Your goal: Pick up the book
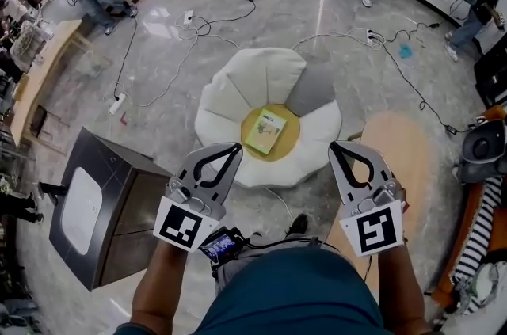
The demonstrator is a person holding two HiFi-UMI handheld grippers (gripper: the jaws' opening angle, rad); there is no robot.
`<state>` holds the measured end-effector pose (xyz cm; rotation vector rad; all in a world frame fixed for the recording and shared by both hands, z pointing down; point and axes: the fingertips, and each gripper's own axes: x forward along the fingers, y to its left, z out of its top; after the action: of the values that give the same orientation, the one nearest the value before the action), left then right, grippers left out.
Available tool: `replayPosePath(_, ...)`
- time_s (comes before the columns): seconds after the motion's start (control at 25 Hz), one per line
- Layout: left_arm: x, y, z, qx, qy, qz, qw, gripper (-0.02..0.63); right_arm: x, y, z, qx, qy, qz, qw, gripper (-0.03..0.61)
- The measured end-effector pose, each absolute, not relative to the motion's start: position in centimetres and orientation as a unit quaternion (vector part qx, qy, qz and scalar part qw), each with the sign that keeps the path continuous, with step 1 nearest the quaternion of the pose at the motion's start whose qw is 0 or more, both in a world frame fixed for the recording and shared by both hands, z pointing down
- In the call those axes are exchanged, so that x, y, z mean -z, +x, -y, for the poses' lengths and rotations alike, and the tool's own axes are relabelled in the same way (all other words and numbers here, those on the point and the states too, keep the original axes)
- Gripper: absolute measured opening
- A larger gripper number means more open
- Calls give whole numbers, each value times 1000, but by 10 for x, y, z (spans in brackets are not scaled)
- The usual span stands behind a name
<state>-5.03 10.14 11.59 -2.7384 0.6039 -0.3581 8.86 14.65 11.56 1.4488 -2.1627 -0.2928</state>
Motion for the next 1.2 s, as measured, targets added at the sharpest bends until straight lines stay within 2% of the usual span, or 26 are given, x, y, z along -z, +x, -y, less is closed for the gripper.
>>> replayPosePath(0.44,-135,-1,-79,151,-954,-210,151,5,-144,134,-109,74,528,811,241,12)
replayPosePath(0.72,-149,2,-26,150,-962,-183,134,5,-155,128,-59,60,532,805,256,12)
replayPosePath(1.12,-158,-9,43,135,-970,-136,149,5,-160,113,2,51,565,779,268,12)
replayPosePath(1.2,-162,-10,48,134,-972,-137,133,5,-164,113,4,43,566,780,264,12)
